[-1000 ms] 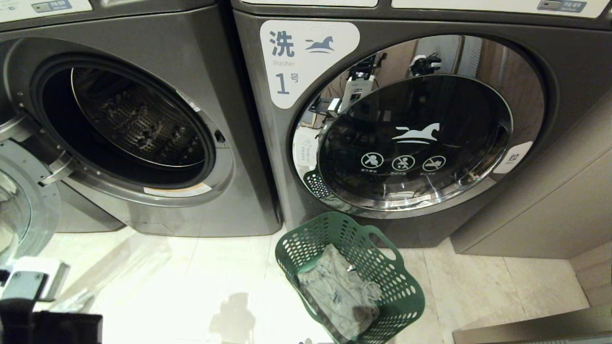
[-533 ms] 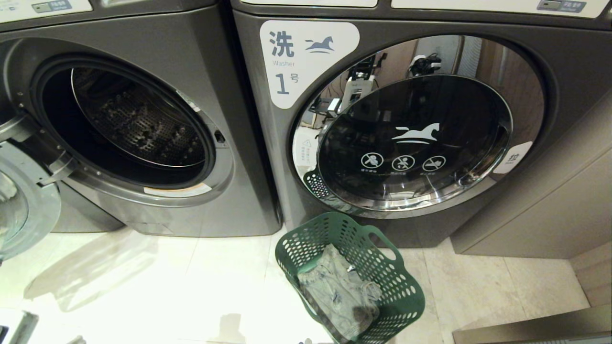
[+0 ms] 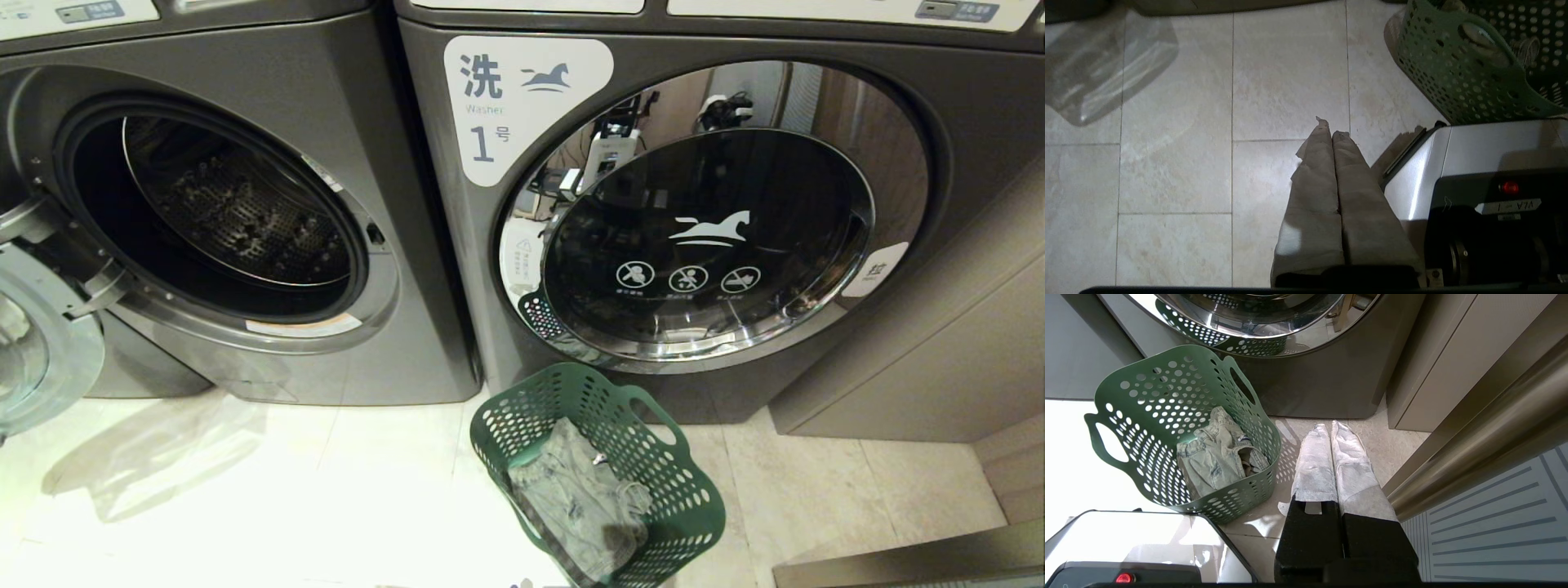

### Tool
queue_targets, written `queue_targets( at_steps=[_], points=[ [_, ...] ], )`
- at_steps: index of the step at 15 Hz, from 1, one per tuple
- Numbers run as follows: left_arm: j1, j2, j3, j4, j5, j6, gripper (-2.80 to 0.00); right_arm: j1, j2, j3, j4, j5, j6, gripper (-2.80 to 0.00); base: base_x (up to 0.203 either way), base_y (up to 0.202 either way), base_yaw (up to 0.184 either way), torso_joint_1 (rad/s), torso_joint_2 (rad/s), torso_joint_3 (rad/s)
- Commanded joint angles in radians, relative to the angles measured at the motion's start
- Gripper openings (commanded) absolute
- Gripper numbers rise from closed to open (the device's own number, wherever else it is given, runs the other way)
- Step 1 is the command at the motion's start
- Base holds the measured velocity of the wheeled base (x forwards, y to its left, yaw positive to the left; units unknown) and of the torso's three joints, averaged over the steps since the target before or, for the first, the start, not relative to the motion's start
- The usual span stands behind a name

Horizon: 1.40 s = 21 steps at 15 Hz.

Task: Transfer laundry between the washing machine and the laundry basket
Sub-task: Pick a cloth and place it into the basket

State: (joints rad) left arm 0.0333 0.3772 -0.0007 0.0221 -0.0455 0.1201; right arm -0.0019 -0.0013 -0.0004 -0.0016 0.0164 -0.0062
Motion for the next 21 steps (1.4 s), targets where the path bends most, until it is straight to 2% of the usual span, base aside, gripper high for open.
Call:
queue_targets(
  at_steps=[1, 6, 7, 21],
  points=[
    [-0.007, -0.165, -0.001, 0.001, -0.001, 0.003, -2.8, 0.0, 0.0, 0.0, 0.0, 0.0, 0.0, -2.8, 0.0, 0.0, 0.0, 0.0, 0.0, 0.0],
    [-0.03, -0.382, -0.001, 0.002, 0.005, -0.002, -2.8, -0.001, 0.0, 0.0, -0.001, 0.001, 0.0, -2.8, 0.0, 0.0, 0.0, 0.0, 0.0, 0.0],
    [-0.03, -0.38, 0.001, 0.001, 0.015, -0.023, -2.8, -0.001, 0.0, 0.0, 0.0, 0.0, 0.0, -2.8, 0.0, 0.0, 0.0, 0.0, 0.0, 0.0],
    [-0.03, -0.38, 0.002, -0.002, 0.033, -0.054, -2.8, 0.0, 0.0, -0.001, -0.001, 0.0, 0.0, -2.8, 0.0, 0.0, 0.0, 0.0, 0.0, 0.0]
  ],
)
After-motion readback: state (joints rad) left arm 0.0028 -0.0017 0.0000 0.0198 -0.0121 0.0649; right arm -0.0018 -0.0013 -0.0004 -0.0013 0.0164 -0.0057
